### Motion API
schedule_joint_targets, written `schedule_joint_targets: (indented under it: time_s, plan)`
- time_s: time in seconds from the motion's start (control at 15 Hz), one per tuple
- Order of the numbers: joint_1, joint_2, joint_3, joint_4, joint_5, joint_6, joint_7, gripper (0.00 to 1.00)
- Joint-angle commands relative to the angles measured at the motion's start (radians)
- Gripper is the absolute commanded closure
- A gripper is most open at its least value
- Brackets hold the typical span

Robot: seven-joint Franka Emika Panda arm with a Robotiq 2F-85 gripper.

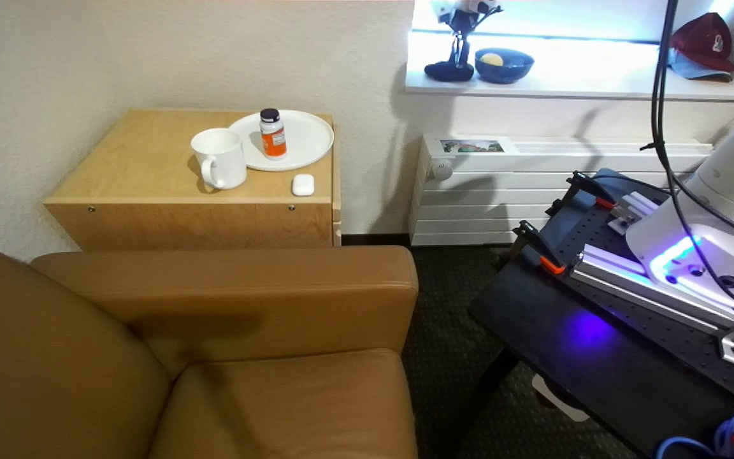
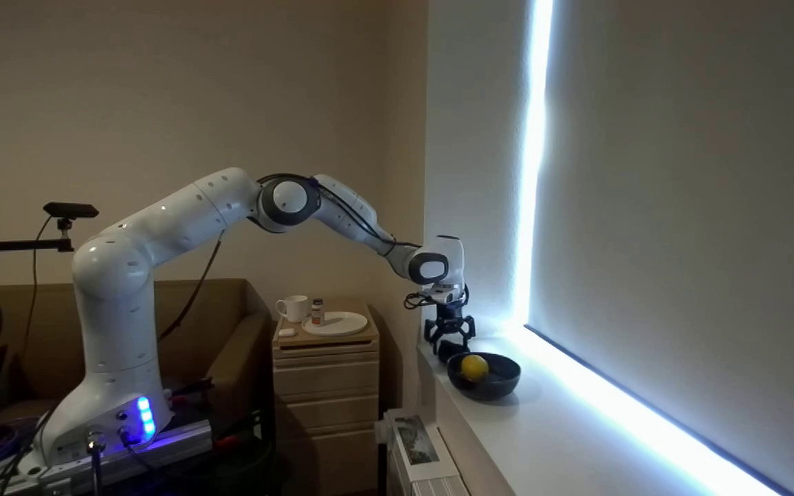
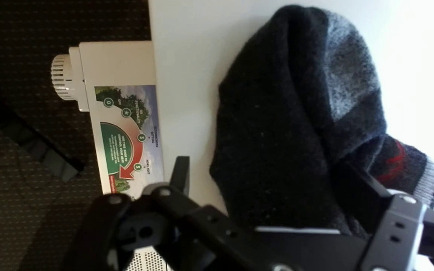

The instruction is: Remove the black sock from the windowsill and place it on the white tray on top of the nightstand

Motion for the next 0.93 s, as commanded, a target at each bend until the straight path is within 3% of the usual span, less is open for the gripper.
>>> schedule_joint_targets:
  time_s: [0.0, 0.27, 0.33, 0.4, 0.87]
  plan:
    - [0.014, 0.026, -0.026, 0.02, -0.038, 0.024, 0.06, 0.0]
    - [0.0, 0.01, -0.006, 0.007, -0.043, 0.008, 0.053, 0.0]
    - [-0.009, 0.016, 0.004, 0.017, -0.038, 0.0, 0.039, 0.06]
    - [-0.015, 0.018, 0.009, 0.022, -0.032, -0.01, 0.037, 0.26]
    - [-0.046, 0.023, 0.031, 0.031, -0.013, -0.029, 0.027, 0.75]
